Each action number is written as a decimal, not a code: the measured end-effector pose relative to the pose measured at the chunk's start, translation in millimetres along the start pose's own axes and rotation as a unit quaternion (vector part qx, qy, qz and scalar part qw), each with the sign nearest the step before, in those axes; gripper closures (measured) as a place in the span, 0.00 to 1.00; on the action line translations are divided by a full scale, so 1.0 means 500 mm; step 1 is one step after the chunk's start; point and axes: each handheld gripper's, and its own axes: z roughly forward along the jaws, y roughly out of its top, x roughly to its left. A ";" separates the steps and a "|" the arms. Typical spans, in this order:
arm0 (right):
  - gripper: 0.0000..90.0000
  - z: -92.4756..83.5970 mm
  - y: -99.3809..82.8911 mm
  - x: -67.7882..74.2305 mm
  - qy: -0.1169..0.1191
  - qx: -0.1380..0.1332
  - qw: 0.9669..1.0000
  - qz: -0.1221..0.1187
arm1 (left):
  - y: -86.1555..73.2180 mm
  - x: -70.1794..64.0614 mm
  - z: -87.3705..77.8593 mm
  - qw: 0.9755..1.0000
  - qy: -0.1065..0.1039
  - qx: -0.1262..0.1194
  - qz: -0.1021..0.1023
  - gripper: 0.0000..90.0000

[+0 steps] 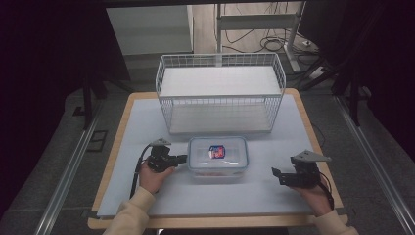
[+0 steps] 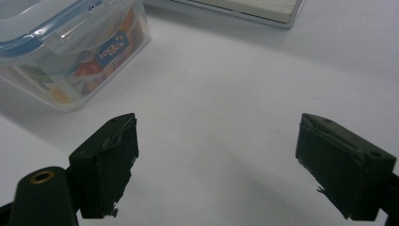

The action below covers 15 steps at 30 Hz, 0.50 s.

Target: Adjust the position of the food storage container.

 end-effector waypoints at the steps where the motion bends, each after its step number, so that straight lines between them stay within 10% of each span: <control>1: 0.15 0.001 0.000 0.000 0.000 -0.001 1.000 0.001 | 0.000 0.000 0.000 1.000 0.000 0.000 0.000 1.00; 15: 0.16 -0.010 0.002 0.012 0.017 -0.019 1.000 -0.004 | -0.013 -0.012 -0.104 0.998 0.010 -0.059 0.002 0.97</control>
